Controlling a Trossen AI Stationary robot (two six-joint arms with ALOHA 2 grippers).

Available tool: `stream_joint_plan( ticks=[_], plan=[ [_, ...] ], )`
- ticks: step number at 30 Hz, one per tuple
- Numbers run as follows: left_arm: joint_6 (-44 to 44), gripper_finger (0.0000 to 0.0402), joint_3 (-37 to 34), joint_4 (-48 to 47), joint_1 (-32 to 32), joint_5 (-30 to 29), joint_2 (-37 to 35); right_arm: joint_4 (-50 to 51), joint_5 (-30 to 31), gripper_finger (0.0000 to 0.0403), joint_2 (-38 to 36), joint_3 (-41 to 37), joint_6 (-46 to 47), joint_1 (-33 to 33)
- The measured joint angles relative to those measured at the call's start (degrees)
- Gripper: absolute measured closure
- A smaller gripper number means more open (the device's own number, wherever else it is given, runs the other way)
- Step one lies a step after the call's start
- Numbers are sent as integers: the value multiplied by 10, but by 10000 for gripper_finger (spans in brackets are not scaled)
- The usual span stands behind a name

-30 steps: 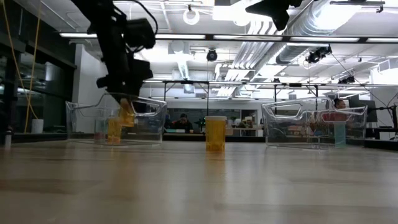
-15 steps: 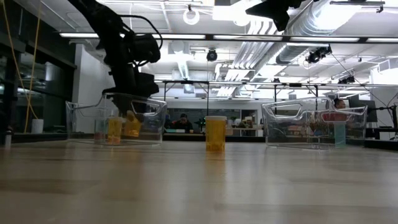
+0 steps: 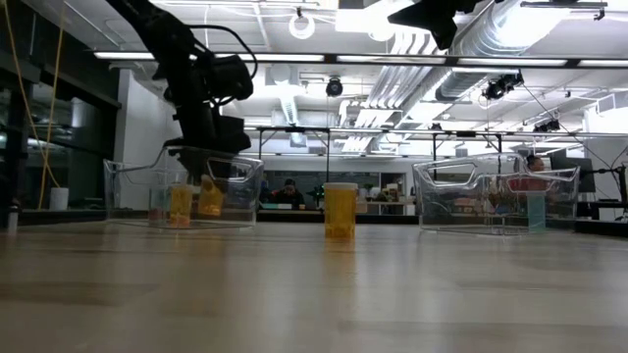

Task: Pick and place medicine bottles into bin by pill shape (circle, oval)
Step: Put the top orange capsule bottle into the left transparent bin, then put the orange tablet bottle into the right transparent bin

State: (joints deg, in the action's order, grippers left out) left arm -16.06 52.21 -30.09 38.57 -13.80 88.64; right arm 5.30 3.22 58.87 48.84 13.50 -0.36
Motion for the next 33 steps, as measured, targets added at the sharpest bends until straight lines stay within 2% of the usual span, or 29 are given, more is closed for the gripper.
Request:
stream_joint_plan(
  ticks=[8, 13, 17, 21, 28, 33],
  plan=[
    [-1, 154, 0, 0, 8, 4, 0, 1, 0, 217, 0, 0, 0, 0],
    [7, 135, 12, -22, 8, 44, -25, 1, 0, 217, 0, 0, 0, 0],
    [12, 133, 37, -51, 8, 79, -73, 1, 0, 217, 0, 0, 0, 0],
    [-26, 133, 49, -35, 0, 93, -156, 1, 0, 217, 0, 0, 0, 0],
    [-39, 133, 49, 81, -83, 102, -303, 1, 0, 217, 0, 0, 0, 0],
    [-16, 133, 22, 209, -186, 80, -353, 1, 0, 217, 0, 0, 0, 0]
  ],
)
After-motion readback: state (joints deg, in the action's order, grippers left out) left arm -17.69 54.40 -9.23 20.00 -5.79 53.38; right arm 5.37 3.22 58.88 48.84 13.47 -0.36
